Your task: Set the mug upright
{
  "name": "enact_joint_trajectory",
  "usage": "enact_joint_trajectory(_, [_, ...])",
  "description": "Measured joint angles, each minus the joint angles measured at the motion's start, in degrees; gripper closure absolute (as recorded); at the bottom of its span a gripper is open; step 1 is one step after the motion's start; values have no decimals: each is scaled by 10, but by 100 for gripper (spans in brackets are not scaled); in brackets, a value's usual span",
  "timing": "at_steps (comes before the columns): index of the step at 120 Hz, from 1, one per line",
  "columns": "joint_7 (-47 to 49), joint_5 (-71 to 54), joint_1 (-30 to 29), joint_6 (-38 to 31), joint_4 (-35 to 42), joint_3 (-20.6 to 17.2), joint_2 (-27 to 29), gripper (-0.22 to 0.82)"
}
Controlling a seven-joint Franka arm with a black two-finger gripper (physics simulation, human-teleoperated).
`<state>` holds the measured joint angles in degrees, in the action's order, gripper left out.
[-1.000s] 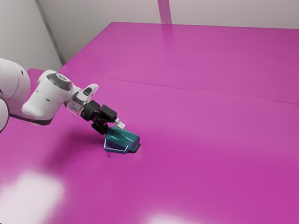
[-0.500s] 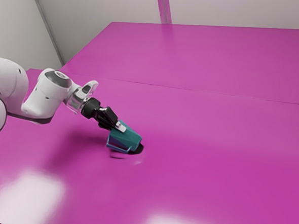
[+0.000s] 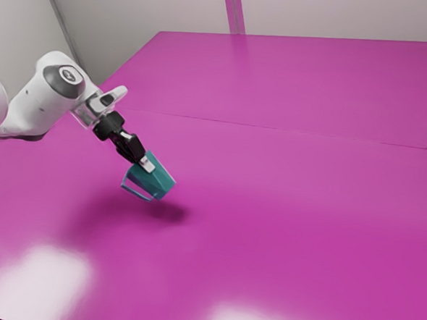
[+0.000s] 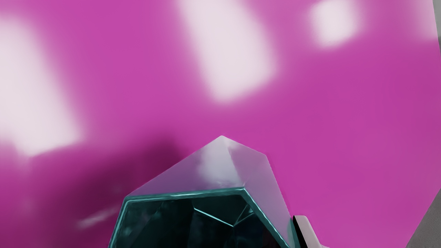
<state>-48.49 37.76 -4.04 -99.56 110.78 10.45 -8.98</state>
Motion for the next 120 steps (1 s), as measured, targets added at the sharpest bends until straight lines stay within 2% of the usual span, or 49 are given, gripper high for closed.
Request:
enact_joint_trajectory(16, [45,-129,14,-36,-9,-14,15,78])
enact_joint_trajectory(48, [146,-320,25,-106,1,-70,30,78])
enact_joint_trajectory(85, [235,-363,34,-216,65,-74,26,78])
enact_joint_trajectory(120, [289,-367,35,-259,76,-74,1,78])
